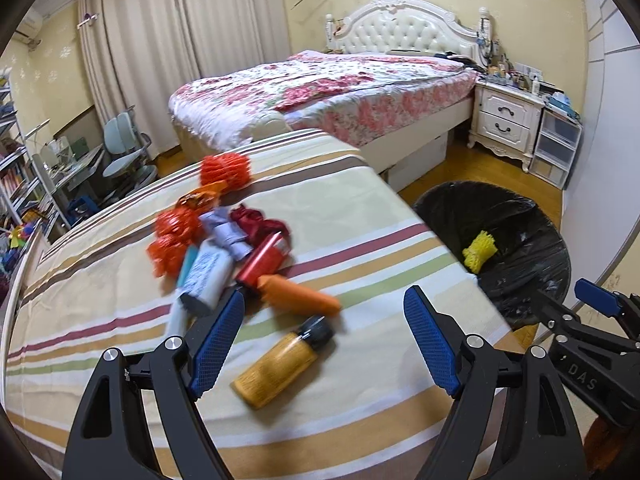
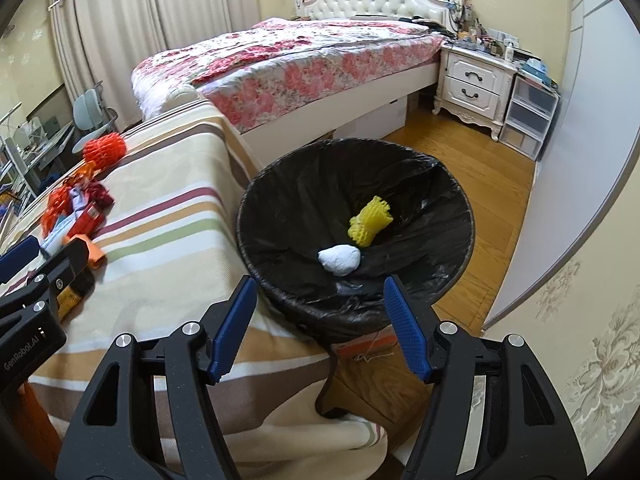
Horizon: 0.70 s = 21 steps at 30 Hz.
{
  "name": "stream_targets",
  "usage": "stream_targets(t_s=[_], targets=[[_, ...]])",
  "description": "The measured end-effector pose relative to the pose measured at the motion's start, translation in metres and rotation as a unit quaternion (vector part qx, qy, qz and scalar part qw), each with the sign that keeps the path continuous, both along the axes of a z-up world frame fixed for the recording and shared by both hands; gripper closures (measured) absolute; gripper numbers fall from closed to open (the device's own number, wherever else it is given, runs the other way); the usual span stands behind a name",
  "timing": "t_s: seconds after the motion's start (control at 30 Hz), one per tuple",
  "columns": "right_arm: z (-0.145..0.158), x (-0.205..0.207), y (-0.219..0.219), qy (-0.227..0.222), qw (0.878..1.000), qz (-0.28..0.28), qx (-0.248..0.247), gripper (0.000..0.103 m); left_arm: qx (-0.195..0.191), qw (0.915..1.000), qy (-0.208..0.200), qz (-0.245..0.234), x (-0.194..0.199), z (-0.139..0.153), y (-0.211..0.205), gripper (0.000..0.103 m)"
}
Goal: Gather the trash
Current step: 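Grasp the amber bottle with the left gripper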
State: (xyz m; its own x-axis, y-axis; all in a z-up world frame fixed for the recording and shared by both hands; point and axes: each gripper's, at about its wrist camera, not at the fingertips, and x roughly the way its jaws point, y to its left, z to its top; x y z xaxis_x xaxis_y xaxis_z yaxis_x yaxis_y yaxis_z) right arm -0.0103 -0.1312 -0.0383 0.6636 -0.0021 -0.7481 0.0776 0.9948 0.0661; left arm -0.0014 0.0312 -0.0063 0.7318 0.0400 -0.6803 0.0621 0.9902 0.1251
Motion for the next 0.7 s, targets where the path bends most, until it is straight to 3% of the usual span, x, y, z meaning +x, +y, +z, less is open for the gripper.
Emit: stream_targets(t_s=[0.27,0.47,0.7], targets=[[-0.001,-0.008,0.022,0.001,1.000,0.027,-0.002,0.039,-0.005,0.9990,0.019,0.041,-0.012,-0.013,0.035,0.024],[-0.004,-0.008,0.027,0.005,0.999,0.034,0.000,0.039,-0.014,0.9987,0.029,0.040,-0.012,-0.019,0.044,0.024],[-0.009,-0.003,0.028,0.013,0.999,0.036,0.002,0.038,-0.023,0.9982,0.051,0.022,-0.004,-0.032,0.042,0.039]])
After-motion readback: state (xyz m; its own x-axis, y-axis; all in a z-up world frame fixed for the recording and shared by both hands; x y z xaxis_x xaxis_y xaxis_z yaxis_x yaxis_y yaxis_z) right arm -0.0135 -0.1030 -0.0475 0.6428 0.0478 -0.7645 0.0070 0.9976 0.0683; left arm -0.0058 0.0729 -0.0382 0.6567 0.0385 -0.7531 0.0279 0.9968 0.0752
